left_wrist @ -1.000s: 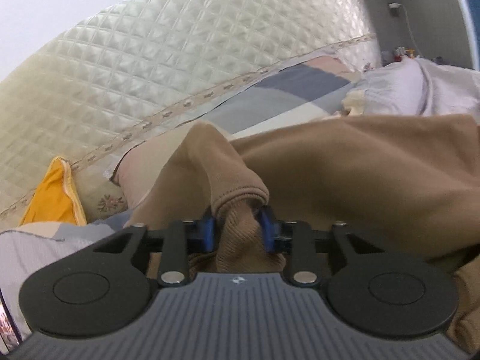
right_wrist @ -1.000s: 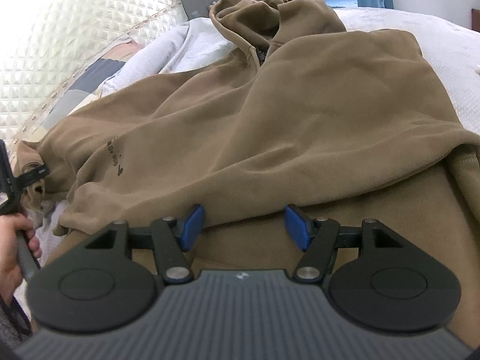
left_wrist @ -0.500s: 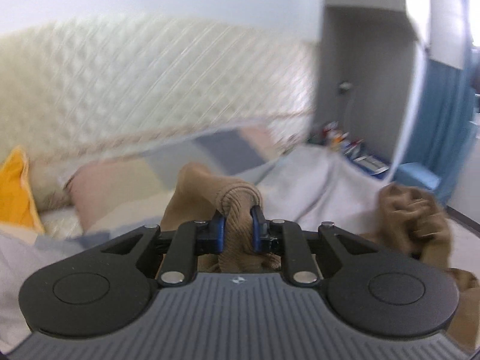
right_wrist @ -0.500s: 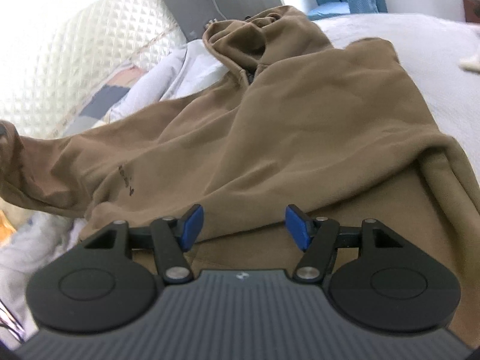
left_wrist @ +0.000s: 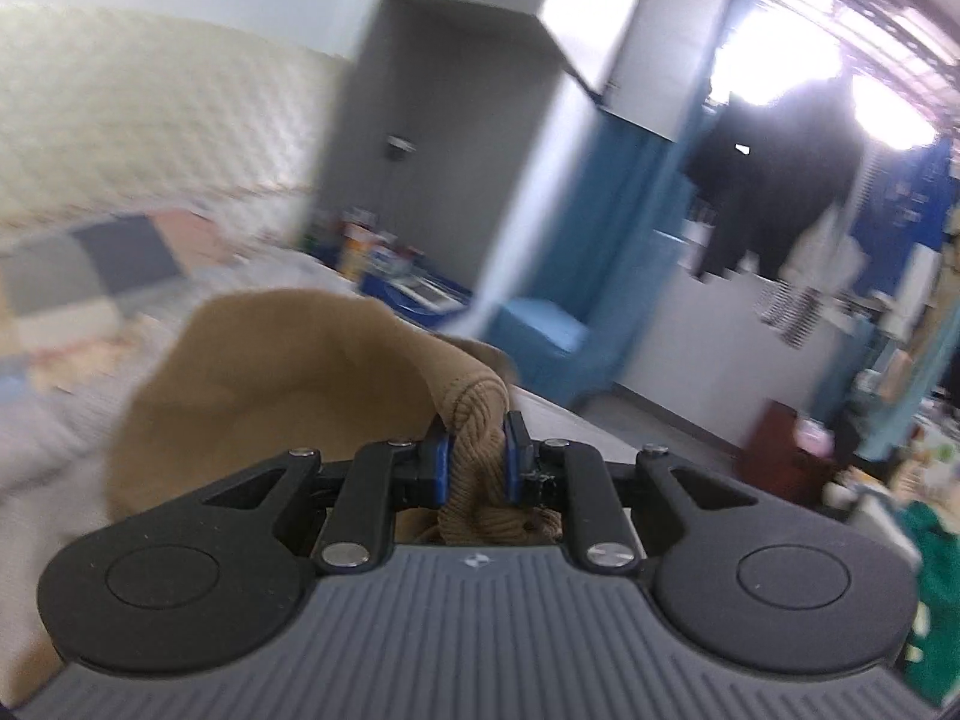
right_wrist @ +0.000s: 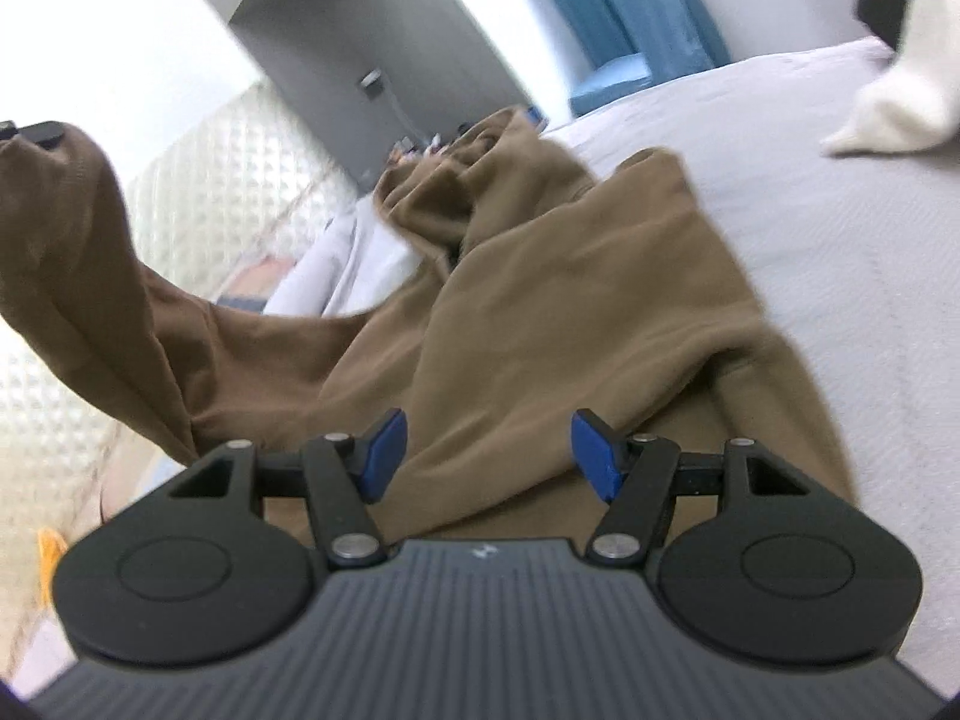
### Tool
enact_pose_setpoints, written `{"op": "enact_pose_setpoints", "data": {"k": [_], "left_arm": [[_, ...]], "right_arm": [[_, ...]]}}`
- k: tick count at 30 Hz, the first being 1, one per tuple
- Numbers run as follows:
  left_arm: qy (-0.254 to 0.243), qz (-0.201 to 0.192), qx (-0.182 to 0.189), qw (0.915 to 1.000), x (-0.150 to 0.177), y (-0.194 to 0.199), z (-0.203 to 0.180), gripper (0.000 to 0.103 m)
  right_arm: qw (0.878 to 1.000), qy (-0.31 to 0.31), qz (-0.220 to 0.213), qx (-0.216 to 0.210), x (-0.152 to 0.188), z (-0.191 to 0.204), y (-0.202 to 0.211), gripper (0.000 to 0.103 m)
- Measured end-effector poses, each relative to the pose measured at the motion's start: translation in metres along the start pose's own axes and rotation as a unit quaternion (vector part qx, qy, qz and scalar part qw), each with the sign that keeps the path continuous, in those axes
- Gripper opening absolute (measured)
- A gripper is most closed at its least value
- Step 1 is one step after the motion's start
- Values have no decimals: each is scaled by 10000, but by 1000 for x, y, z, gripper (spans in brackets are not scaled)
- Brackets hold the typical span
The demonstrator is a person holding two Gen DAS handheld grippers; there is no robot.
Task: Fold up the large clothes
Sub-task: 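Carry the cuff across the hoodie body with the left gripper and release, then move both open grippers over the hoodie hem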
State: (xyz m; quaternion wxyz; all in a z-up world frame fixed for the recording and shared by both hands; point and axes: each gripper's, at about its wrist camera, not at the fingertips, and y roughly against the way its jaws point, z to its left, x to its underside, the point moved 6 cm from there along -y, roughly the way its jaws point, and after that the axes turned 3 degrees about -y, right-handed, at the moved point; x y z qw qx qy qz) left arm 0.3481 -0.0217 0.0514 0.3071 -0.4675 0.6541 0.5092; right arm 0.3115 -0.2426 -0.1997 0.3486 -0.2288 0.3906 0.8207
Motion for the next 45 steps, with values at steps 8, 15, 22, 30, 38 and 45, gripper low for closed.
{"op": "enact_pose_setpoints", "data": {"k": [8, 15, 22, 30, 38, 45], "left_arm": [[-275, 779, 528, 9952, 77, -69, -79, 20], [-427, 1521, 849, 9838, 139, -128, -81, 30], [-443, 1660, 1477, 9740, 155, -113, -44, 66], [-1363, 1055, 226, 9848, 133, -107, 58, 67], [-1662, 922, -650, 9796, 102, -178, 168, 66], [-1731, 1019, -731, 9769, 100, -241, 215, 66]], "right_arm": [[9950, -706, -548, 449, -31, -60, 23, 65], [9836, -1381, -755, 879, -42, -109, 22, 65], [9807, -1308, -1034, 1017, -46, -108, 28, 65], [9938, -358, -929, 489, -38, -49, 10, 65], [9966, 684, -320, 320, -16, 0, -45, 47], [9885, 1166, -133, 951, -11, -1, -103, 32]]}}
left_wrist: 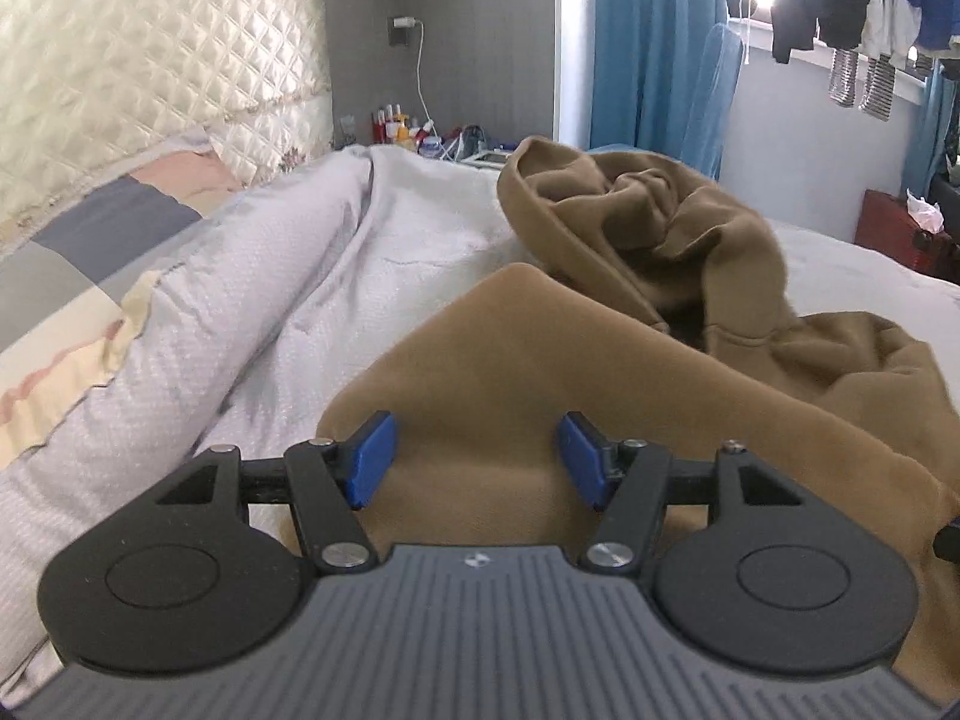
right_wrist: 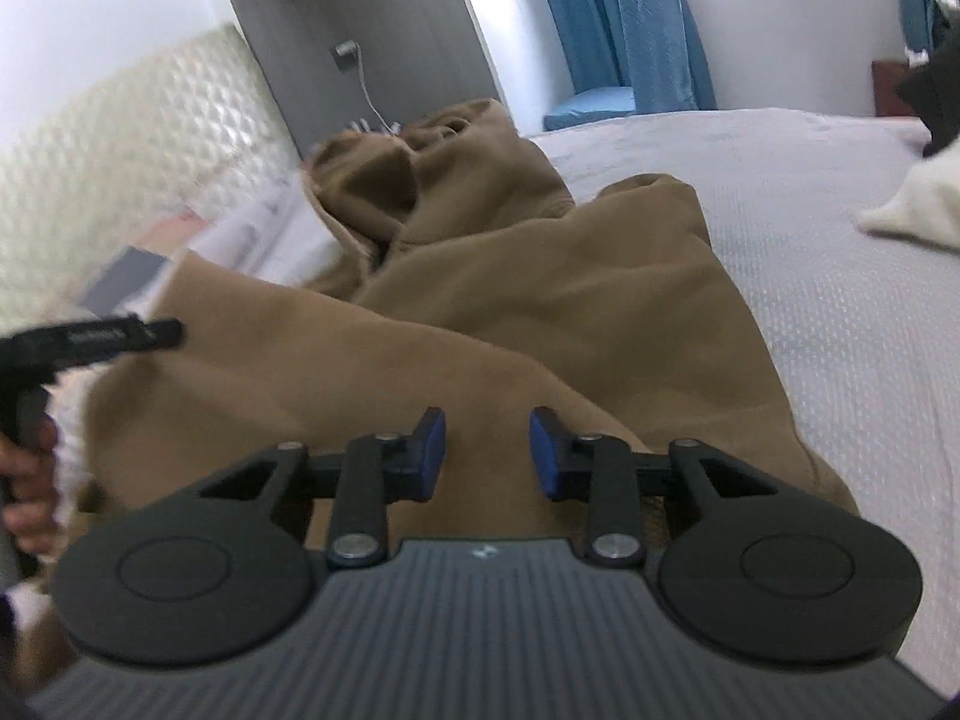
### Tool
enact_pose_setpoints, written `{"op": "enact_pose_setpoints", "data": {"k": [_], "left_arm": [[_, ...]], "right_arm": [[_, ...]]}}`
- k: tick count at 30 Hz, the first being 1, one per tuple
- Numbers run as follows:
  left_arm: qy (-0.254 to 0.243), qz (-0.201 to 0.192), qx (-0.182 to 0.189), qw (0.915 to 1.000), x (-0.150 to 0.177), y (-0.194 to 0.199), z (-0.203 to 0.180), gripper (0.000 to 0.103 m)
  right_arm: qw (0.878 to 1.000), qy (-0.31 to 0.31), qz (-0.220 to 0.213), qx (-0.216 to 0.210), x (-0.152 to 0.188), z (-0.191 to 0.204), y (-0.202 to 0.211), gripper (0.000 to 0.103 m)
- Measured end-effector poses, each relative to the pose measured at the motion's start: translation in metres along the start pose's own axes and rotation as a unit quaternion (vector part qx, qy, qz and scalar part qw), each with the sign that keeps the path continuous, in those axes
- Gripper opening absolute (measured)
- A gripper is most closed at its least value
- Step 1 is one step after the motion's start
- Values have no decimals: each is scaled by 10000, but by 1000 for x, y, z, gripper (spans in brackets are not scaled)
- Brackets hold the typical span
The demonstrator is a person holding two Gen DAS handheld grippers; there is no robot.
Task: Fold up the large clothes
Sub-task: 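Move both open grippers over the hoodie hem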
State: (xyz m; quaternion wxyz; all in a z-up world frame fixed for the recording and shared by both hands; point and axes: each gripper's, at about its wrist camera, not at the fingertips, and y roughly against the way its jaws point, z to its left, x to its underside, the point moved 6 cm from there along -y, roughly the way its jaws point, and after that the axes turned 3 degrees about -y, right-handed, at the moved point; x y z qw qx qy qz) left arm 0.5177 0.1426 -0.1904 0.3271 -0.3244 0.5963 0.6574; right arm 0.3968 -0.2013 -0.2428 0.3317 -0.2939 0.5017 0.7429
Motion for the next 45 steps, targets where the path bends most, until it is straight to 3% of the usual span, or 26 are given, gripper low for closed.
{"op": "enact_pose_setpoints", "data": {"k": [8, 13, 18, 24, 33, 45], "left_arm": [[336, 588, 250, 9974, 17, -76, 21, 66], [235, 851, 231, 9958, 19, -89, 18, 66], [273, 829, 233, 9959, 15, -82, 20, 67], [453, 743, 208, 9960, 6, -41, 20, 66], [384, 218, 79, 9990, 10, 62, 4, 66], [507, -157, 214, 9984, 67, 166, -31, 66]], "right_arm": [[9969, 521, 176, 559, 0, 7, -51, 29], [9969, 440, 290, 589, 2, -2, -71, 29], [9979, 267, 246, 533, 1, -4, -67, 29], [9984, 270, 92, 493, -4, 2, -43, 32], [9989, 244, -377, 109, -8, 12, 25, 34], [9950, 577, -733, -368, -2, 36, 94, 34]]}}
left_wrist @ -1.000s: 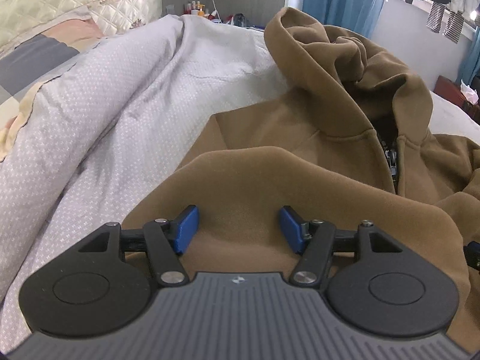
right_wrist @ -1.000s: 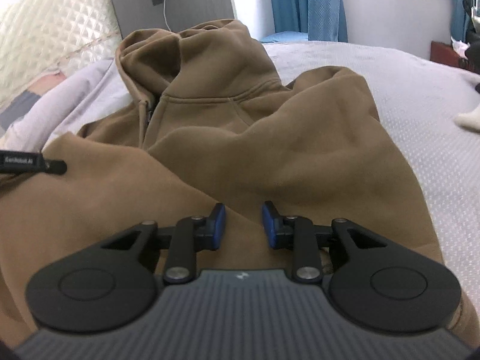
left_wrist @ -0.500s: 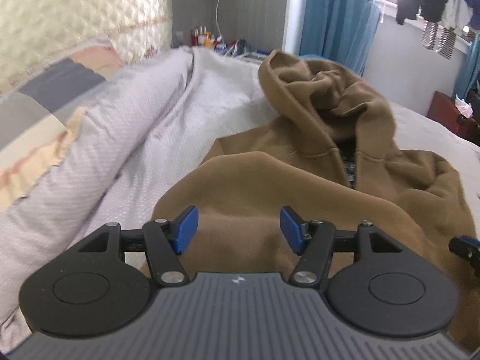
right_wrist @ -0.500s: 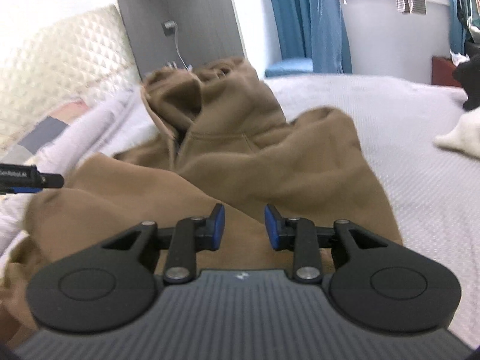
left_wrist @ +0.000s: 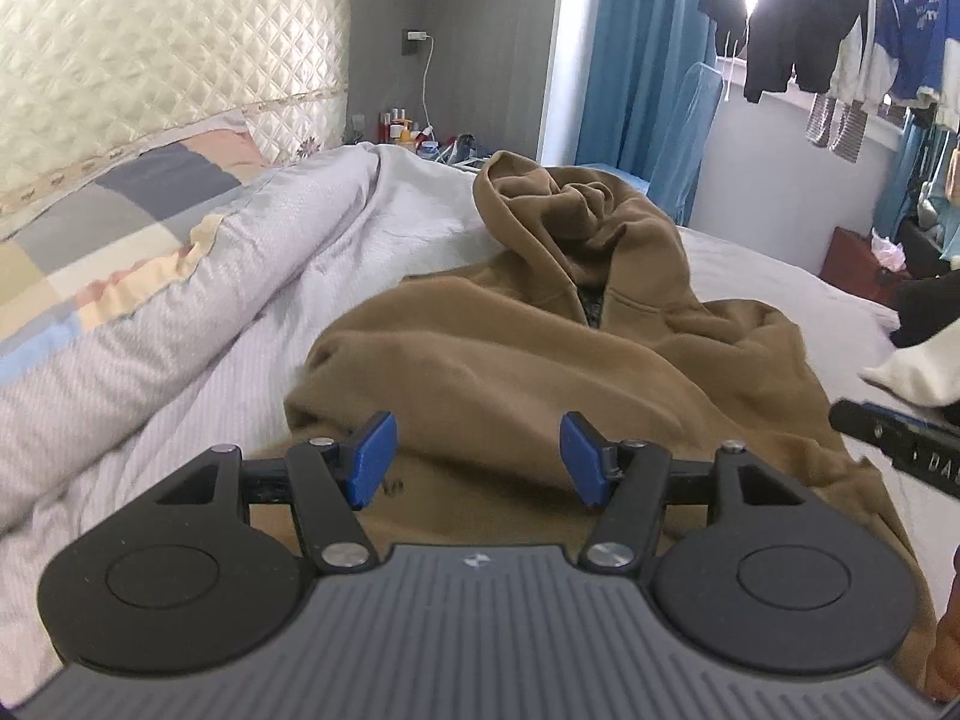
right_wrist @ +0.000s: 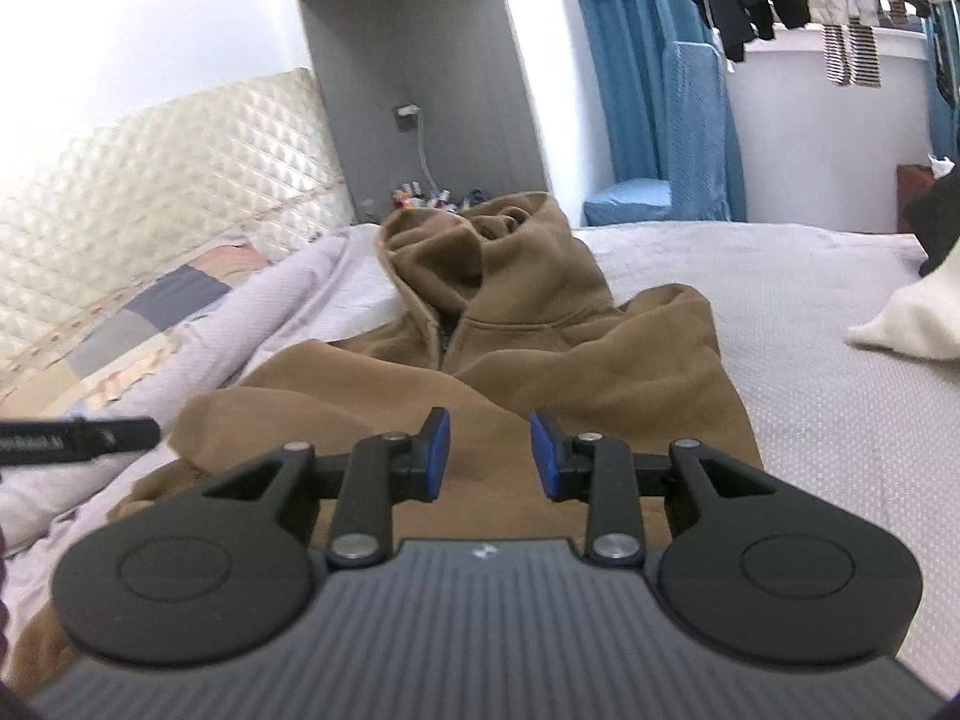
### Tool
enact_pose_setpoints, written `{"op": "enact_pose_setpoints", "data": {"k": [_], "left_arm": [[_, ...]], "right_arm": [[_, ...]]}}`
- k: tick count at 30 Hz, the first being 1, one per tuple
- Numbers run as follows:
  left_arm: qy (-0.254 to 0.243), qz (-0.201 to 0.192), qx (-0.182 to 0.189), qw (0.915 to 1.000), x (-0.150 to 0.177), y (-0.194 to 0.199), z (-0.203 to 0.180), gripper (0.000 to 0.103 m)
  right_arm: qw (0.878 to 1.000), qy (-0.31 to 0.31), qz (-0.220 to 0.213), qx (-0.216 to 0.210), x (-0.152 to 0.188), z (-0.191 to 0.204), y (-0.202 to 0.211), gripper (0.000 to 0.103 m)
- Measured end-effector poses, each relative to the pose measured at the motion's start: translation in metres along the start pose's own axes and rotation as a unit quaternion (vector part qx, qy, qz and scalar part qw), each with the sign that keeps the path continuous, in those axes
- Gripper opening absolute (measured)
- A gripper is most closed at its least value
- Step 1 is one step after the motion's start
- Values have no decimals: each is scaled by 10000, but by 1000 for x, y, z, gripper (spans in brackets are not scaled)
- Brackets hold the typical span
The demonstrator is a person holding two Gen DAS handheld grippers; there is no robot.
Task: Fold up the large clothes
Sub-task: 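Move both open grippers over the hoodie hem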
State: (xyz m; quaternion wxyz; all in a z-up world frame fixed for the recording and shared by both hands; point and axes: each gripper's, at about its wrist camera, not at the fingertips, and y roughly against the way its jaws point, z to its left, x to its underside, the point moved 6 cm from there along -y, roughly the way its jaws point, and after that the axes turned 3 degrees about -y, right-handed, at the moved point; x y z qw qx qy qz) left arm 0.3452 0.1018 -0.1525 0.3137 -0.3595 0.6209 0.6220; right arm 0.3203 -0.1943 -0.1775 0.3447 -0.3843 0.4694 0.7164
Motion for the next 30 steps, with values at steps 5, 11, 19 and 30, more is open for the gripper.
{"op": "enact_pose_setpoints", "data": {"k": [5, 11, 19, 30], "left_arm": [[324, -81, 43, 9994, 32, 0, 3, 66], [146, -160, 61, 9997, 31, -17, -2, 66], [265, -244, 199, 9992, 30, -39, -1, 66], [-62, -192, 281, 9994, -10, -57, -19, 66]], "right_arm": [[9998, 194, -7, -13, 6, 8, 12, 34], [9999, 35, 151, 15, 11, 9, 10, 34], [9983, 461, 252, 251, 14, 22, -9, 34], [9991, -152, 337, 230, -29, 1, -33, 34]]}}
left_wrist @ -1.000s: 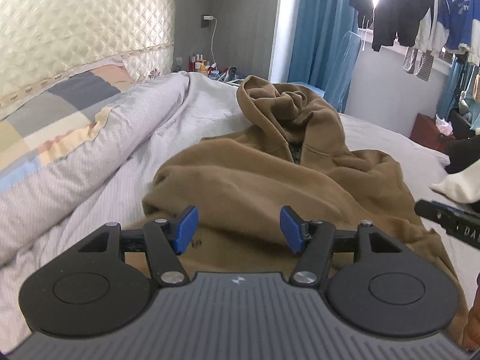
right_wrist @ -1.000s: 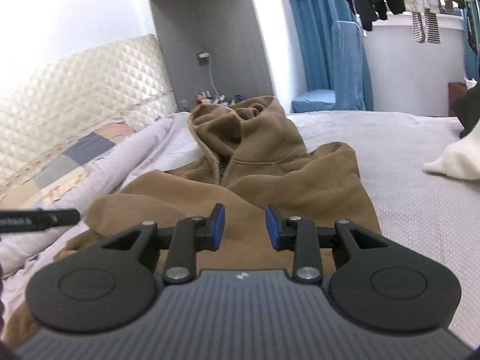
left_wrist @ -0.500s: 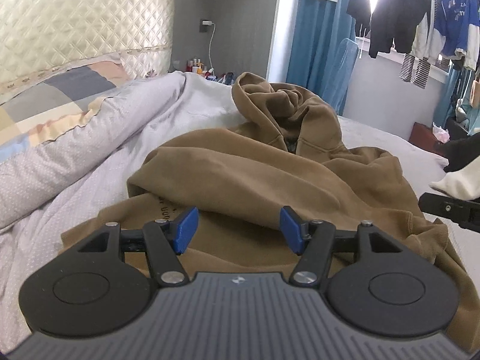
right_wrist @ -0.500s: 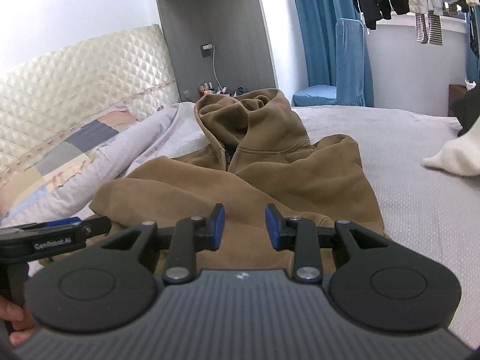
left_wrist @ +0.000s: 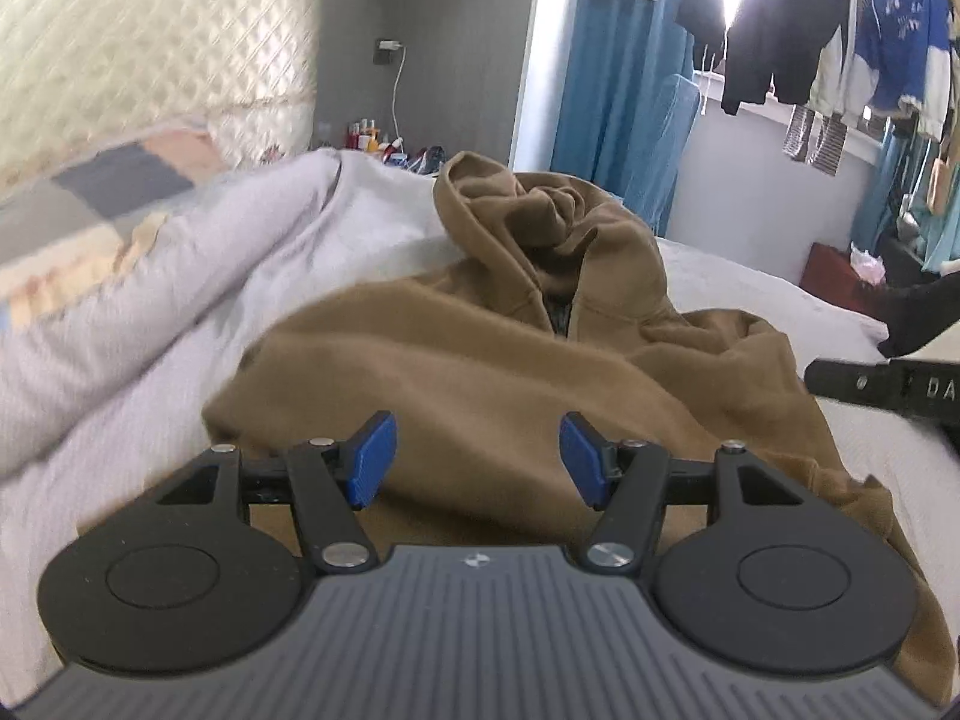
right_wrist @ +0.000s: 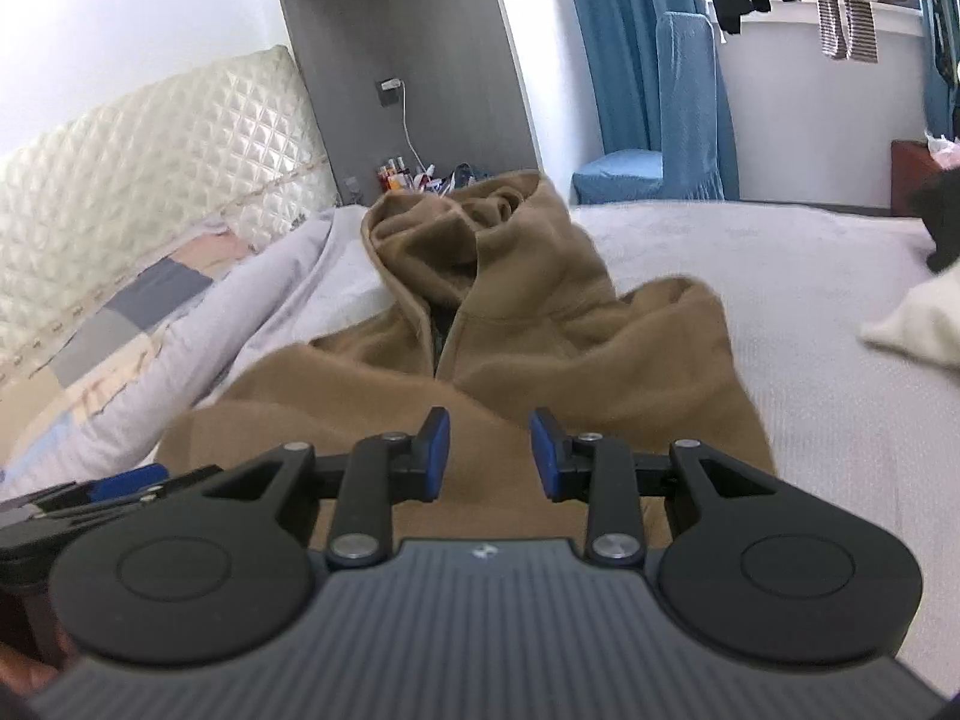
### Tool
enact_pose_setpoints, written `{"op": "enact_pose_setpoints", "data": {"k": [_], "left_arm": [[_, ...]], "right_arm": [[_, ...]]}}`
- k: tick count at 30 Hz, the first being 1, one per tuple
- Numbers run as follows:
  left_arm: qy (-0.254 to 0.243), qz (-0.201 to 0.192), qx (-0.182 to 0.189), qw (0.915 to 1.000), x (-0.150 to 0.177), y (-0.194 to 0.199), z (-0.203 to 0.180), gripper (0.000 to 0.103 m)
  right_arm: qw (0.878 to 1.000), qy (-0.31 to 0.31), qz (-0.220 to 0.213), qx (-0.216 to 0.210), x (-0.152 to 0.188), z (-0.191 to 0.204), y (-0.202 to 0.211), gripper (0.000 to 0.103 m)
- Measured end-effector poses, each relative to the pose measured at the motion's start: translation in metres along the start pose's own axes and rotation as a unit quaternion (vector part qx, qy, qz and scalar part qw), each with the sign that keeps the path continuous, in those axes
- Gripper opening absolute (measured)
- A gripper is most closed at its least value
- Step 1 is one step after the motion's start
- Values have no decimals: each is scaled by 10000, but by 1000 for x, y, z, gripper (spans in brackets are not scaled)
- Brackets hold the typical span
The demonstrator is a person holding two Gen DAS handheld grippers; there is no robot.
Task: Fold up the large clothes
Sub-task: 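Move both open grippers over the hoodie hem, then grasp the hoodie hem with both grippers and lift it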
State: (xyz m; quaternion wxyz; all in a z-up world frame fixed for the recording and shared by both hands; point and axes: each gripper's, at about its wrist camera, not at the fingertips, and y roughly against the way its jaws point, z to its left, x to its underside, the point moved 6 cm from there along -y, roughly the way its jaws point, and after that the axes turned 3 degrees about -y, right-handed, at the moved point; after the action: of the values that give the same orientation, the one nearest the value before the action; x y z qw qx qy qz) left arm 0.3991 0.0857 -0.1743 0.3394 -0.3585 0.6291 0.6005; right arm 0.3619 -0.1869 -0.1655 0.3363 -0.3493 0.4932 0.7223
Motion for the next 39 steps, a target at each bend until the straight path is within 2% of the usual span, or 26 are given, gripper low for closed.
{"op": "enact_pose_setpoints", "data": {"k": [5, 10, 15, 17, 18, 19, 21, 24, 27, 30, 35, 37, 38, 39], "left_arm": [[-10, 88, 338, 9994, -35, -28, -16, 66], [110, 512, 329, 9981, -67, -86, -21, 66], [443, 442, 325, 9975, -107, -145, -16, 66], [702, 522, 241, 9959, -117, -173, -9, 66], [833, 535, 199, 9949, -121, -186, -4, 66], [945, 550, 172, 9939, -127, -199, 1, 66], [1046, 558, 100, 9929, -138, -226, 8, 66], [964, 336, -74, 9948, -166, -257, 17, 66], [902, 142, -197, 9956, -198, -291, 27, 66], [874, 147, -231, 9958, -219, -332, 37, 66], [728, 451, -500, 9951, -222, -388, 50, 66], [725, 467, -348, 9957, -216, -400, 52, 65], [610, 473, -336, 9965, -215, -405, 51, 58], [478, 500, -304, 9971, -214, -410, 50, 41]], "right_arm": [[9999, 65, 89, -51, -35, -10, -21, 34], [9990, 204, 313, 232, -69, -30, -57, 34], [9993, -15, 258, 281, -97, -52, -102, 34], [9990, -291, 277, 168, -102, -58, -121, 34], [9986, -428, 300, 104, -105, -59, -134, 39], [9982, -498, 321, 39, -107, -59, -145, 53], [9985, -457, 304, -60, -113, -51, -170, 66], [9994, -244, 232, -106, -127, -39, -209, 65], [9999, 12, 80, 61, -149, -31, -252, 65], [9998, -30, 19, 194, -170, -32, -294, 65], [9983, -295, 240, 448, -177, -54, -355, 64], [9976, -393, 352, 447, -171, -63, -369, 64], [9974, -438, 413, 403, -167, -67, -374, 64], [9969, -501, 478, 361, -165, -70, -380, 64]]}}
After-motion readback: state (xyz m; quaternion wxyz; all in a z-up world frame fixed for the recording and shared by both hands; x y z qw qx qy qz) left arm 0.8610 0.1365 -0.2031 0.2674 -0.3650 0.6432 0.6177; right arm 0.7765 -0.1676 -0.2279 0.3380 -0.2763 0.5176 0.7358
